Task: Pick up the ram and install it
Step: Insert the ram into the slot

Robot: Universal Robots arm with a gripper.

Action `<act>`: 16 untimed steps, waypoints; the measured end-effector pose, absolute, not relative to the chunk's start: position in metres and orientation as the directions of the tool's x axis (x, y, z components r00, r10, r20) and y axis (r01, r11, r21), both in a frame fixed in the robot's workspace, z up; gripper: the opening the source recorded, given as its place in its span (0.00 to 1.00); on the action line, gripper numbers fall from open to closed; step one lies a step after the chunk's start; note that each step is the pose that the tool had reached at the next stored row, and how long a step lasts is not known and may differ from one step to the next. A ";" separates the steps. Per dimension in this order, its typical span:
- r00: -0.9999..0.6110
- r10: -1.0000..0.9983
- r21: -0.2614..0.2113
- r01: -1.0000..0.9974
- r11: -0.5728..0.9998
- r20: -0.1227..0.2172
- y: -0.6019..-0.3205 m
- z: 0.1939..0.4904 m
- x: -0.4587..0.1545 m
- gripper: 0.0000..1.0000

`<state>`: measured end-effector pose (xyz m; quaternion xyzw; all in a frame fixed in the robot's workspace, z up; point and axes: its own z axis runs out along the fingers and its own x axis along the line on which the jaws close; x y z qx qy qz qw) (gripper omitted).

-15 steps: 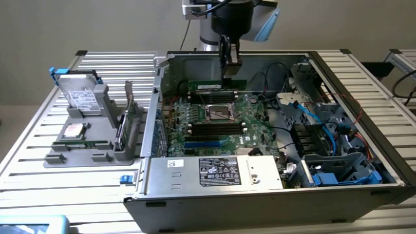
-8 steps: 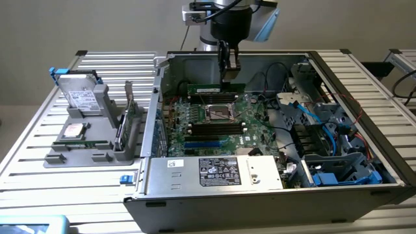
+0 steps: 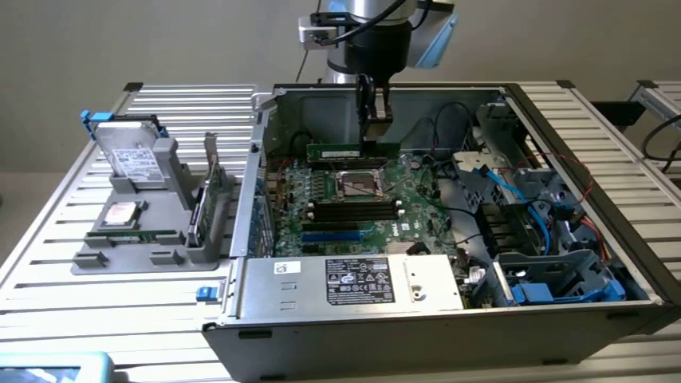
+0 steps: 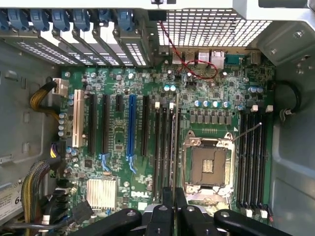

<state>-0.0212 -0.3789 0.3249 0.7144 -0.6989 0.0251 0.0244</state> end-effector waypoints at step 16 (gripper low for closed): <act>0.022 -0.997 0.000 -1.000 -0.022 0.074 -0.379 0.308 -0.020 0.13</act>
